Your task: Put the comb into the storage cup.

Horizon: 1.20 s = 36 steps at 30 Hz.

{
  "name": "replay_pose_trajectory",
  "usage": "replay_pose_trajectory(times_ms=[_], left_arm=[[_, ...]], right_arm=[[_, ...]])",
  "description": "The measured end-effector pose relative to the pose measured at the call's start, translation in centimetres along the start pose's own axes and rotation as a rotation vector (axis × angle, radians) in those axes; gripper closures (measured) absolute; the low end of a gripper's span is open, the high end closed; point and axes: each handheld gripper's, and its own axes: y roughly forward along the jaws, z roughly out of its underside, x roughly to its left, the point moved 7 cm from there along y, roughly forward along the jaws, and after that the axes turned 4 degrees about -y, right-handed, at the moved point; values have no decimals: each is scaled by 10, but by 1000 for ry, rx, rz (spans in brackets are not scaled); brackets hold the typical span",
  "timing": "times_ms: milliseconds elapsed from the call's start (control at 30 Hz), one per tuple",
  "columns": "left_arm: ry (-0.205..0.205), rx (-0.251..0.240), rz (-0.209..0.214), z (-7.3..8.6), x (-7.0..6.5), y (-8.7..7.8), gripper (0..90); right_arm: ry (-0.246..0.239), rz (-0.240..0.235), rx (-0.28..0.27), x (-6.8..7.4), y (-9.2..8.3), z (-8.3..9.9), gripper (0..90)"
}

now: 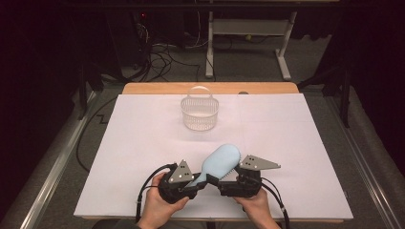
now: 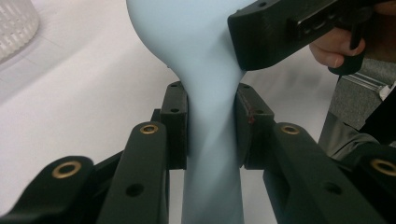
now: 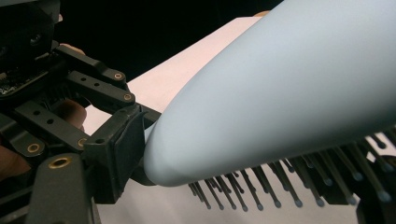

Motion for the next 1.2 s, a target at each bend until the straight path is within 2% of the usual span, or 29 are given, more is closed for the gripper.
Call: replay_pose_trajectory(times_ms=[233, 433, 833, 1200], left_arm=[[2, -4, -2, 0, -1, 0, 694], [16, -12, 1, -4, -5, -1, 693], [11, 7, 10, -2, -4, 2, 696], [6, 8, 16, -3, -3, 1, 697]], right_arm=[[13, -9, 23, 0, 1, -3, 240], [51, -37, 29, -2, -1, -6, 256], [69, -66, 49, -2, -3, -6, 334], [76, -93, 43, 0, -4, -12, 412]])
